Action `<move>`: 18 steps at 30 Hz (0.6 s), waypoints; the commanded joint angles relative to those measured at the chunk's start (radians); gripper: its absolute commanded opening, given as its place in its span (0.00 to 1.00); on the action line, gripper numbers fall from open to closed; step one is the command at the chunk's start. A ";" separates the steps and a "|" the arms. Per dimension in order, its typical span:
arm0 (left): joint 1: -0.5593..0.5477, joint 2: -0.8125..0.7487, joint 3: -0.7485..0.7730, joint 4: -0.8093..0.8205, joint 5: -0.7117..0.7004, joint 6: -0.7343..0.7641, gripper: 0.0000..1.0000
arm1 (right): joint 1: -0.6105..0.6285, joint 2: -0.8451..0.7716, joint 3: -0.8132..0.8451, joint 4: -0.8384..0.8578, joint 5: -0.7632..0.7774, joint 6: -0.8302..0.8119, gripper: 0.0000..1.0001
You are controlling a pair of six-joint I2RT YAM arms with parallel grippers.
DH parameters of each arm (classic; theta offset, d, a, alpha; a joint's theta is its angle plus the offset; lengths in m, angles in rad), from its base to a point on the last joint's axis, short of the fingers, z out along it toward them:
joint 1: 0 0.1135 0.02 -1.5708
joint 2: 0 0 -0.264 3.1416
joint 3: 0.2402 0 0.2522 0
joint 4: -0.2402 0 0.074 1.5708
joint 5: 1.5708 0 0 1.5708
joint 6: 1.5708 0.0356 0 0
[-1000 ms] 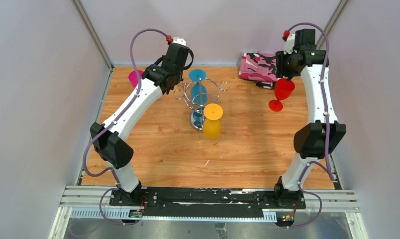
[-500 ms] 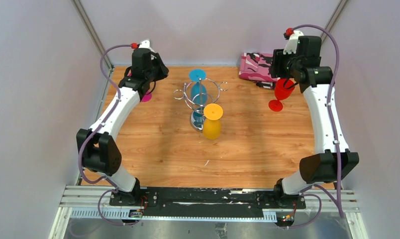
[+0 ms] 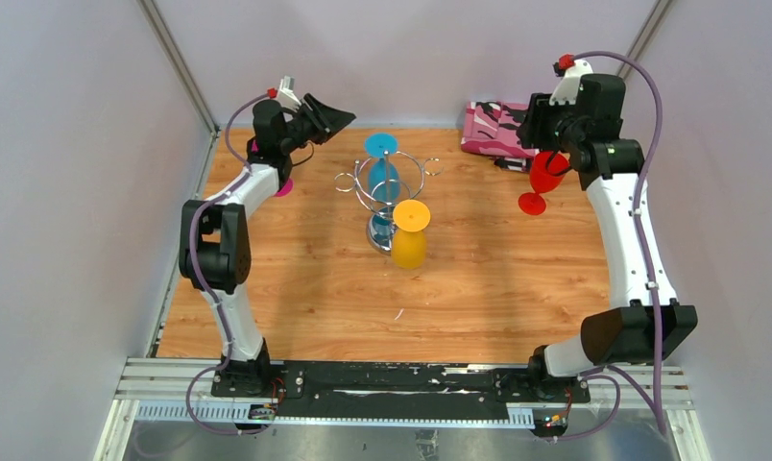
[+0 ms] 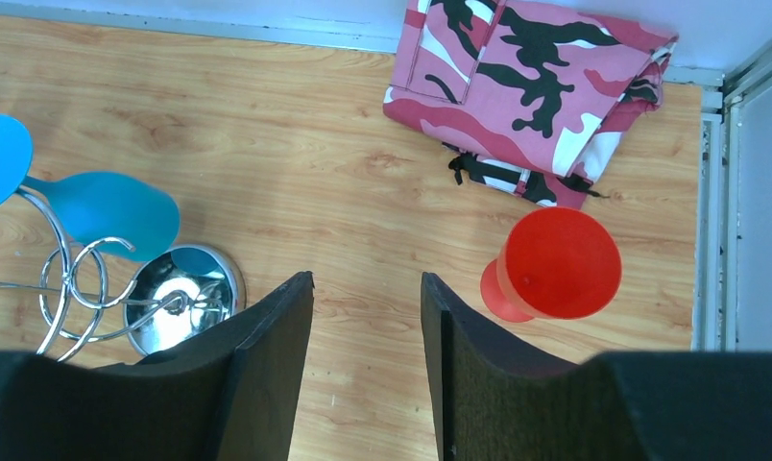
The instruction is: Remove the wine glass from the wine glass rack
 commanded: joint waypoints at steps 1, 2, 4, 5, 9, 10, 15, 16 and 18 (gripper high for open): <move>-0.006 0.028 0.047 0.126 0.137 -0.097 0.41 | 0.009 -0.015 -0.020 0.037 -0.032 0.025 0.50; -0.009 0.028 0.045 0.126 0.145 -0.093 0.41 | 0.009 -0.014 -0.022 0.041 -0.032 0.025 0.50; -0.015 0.019 0.036 0.126 0.158 -0.085 0.41 | 0.009 -0.012 -0.025 0.045 -0.033 0.027 0.50; -0.017 0.016 0.032 0.126 0.164 -0.079 0.41 | 0.009 -0.010 -0.028 0.047 -0.037 0.029 0.50; -0.034 0.012 0.025 0.125 0.195 -0.066 0.41 | 0.008 -0.007 -0.033 0.057 -0.047 0.037 0.49; -0.040 0.015 0.026 0.125 0.202 -0.063 0.41 | 0.009 -0.006 -0.035 0.057 -0.049 0.038 0.49; -0.058 0.037 0.005 0.125 0.219 -0.052 0.39 | 0.009 -0.015 -0.041 0.061 -0.051 0.038 0.49; -0.059 0.038 -0.002 0.121 0.219 -0.047 0.38 | 0.009 -0.019 -0.042 0.064 -0.053 0.038 0.49; -0.059 0.041 -0.015 0.113 0.225 -0.036 0.37 | 0.009 -0.024 -0.046 0.071 -0.057 0.038 0.49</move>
